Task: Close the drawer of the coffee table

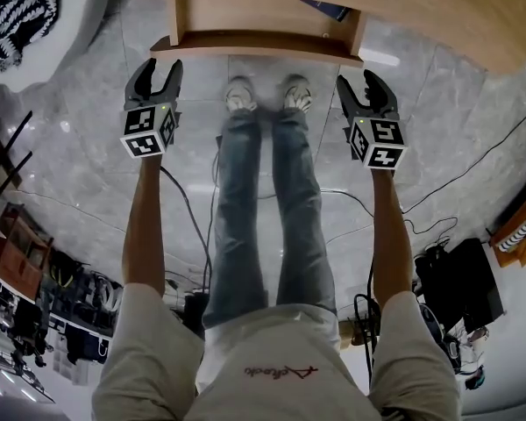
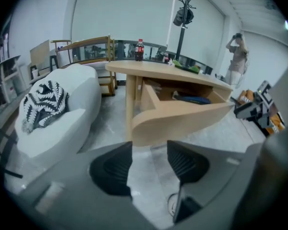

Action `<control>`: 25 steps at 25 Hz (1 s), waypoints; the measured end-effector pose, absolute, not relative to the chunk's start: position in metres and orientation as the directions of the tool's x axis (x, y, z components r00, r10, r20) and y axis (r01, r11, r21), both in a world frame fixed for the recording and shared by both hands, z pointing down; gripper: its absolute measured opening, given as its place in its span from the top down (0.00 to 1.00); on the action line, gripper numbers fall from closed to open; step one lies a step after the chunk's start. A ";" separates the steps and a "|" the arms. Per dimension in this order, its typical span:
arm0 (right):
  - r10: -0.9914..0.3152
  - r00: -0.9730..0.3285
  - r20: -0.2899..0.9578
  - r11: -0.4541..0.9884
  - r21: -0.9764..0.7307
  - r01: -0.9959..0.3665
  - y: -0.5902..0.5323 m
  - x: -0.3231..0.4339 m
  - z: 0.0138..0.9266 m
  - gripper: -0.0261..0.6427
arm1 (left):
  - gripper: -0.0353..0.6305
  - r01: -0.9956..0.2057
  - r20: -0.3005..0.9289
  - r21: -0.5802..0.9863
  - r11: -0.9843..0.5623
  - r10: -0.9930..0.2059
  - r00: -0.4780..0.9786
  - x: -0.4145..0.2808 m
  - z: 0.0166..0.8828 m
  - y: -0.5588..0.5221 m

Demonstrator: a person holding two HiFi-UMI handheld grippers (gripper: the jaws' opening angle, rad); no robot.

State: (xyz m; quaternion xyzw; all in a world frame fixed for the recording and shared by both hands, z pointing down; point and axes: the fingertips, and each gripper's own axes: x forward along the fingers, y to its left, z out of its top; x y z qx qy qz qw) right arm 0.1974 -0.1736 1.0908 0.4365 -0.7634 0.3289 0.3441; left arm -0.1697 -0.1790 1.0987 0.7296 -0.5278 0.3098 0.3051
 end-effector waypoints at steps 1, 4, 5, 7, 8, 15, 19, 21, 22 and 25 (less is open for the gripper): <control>-0.440 -0.385 0.811 0.410 -0.199 -0.890 -0.176 0.195 1.092 0.58 | 0.59 -0.959 0.774 0.116 -0.260 -0.582 0.251 -0.170 1.100 -0.181; -0.442 -0.394 0.806 0.425 -0.199 -0.883 -0.184 0.188 1.096 0.54 | 0.54 -0.955 0.773 0.103 -0.277 -0.582 0.252 -0.170 1.103 -0.185; -0.440 -0.396 0.806 0.429 -0.198 -0.881 -0.186 0.185 1.097 0.54 | 0.54 -0.954 0.774 0.100 -0.282 -0.580 0.253 -0.171 1.104 -0.186; -0.440 -0.392 0.808 0.439 -0.187 -0.879 -0.191 0.180 1.099 0.56 | 0.53 -0.953 0.777 0.099 -0.287 -0.576 0.254 -0.172 1.106 -0.189; -0.443 -0.387 0.808 0.443 -0.178 -0.879 -0.194 0.179 1.100 0.58 | 0.53 -0.952 0.778 0.100 -0.288 -0.574 0.256 -0.172 1.107 -0.191; -0.468 -0.346 0.813 0.433 -0.130 -0.892 -0.207 0.177 1.100 0.68 | 0.59 -0.942 0.770 0.109 -0.319 -0.572 0.282 -0.170 1.108 -0.205; -0.457 -0.344 0.820 0.441 -0.128 -0.889 -0.207 0.175 1.099 0.69 | 0.60 -0.944 0.773 0.111 -0.310 -0.570 0.278 -0.172 1.107 -0.205; -0.460 -0.344 0.818 0.440 -0.127 -0.889 -0.208 0.177 1.096 0.70 | 0.60 -0.945 0.769 0.110 -0.307 -0.576 0.276 -0.171 1.104 -0.206; -0.465 -0.346 0.815 0.438 -0.128 -0.890 -0.208 0.177 1.093 0.70 | 0.60 -0.946 0.764 0.110 -0.306 -0.582 0.278 -0.170 1.101 -0.206; -0.472 -0.344 0.812 0.432 -0.127 -0.893 -0.210 0.178 1.087 0.70 | 0.60 -0.945 0.761 0.110 -0.307 -0.586 0.278 -0.171 1.094 -0.207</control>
